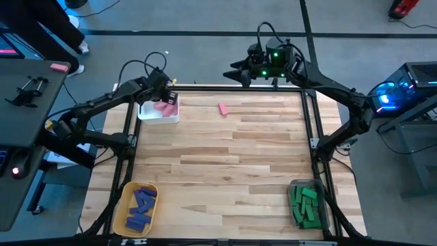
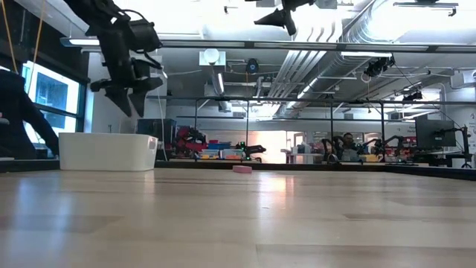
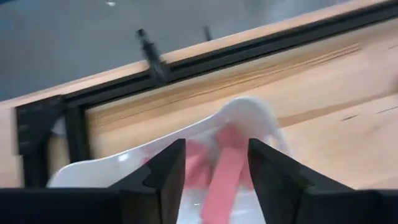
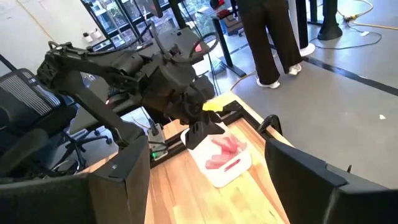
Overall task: Sort blocks
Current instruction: Put the pink block into the white bin
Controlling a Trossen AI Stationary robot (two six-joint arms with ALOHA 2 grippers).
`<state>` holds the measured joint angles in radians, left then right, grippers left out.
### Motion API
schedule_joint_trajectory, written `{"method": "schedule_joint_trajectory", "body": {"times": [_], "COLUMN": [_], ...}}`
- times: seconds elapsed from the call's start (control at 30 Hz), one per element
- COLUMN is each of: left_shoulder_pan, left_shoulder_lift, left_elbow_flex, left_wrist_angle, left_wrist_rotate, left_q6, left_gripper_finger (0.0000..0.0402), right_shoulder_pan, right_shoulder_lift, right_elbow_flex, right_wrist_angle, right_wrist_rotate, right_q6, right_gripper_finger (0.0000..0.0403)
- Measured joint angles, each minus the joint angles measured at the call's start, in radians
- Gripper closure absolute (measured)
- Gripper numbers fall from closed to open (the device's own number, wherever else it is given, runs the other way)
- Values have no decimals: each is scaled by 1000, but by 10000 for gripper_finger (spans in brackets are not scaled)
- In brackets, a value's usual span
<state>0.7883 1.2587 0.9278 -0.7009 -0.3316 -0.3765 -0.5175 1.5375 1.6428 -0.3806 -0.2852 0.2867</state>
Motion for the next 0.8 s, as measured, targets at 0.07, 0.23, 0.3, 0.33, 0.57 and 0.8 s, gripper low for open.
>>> {"method": "schedule_joint_trajectory", "body": {"times": [0.07,0.23,0.3,0.33,0.57,0.8], "left_shoulder_pan": [0,-29,-70,-91,-166,-121], "left_shoulder_lift": [0,0,11,22,132,54], "left_elbow_flex": [19,52,66,77,165,245], "left_wrist_angle": [19,265,373,407,432,438], "left_wrist_rotate": [50,289,304,291,248,268], "left_q6": [-25,-96,-101,-100,-58,59], "left_gripper_finger": [233,215,213,212,211,211], "right_shoulder_pan": [0,0,0,0,0,43], "right_shoulder_lift": [0,0,6,12,161,407], "right_elbow_flex": [0,0,0,0,-3,-5], "right_wrist_angle": [-1,-47,-96,-124,-292,-298], "right_wrist_rotate": [0,-5,6,21,173,299], "right_q6": [0,1,8,25,191,215], "right_gripper_finger": [153,153,153,153,153,153]}}
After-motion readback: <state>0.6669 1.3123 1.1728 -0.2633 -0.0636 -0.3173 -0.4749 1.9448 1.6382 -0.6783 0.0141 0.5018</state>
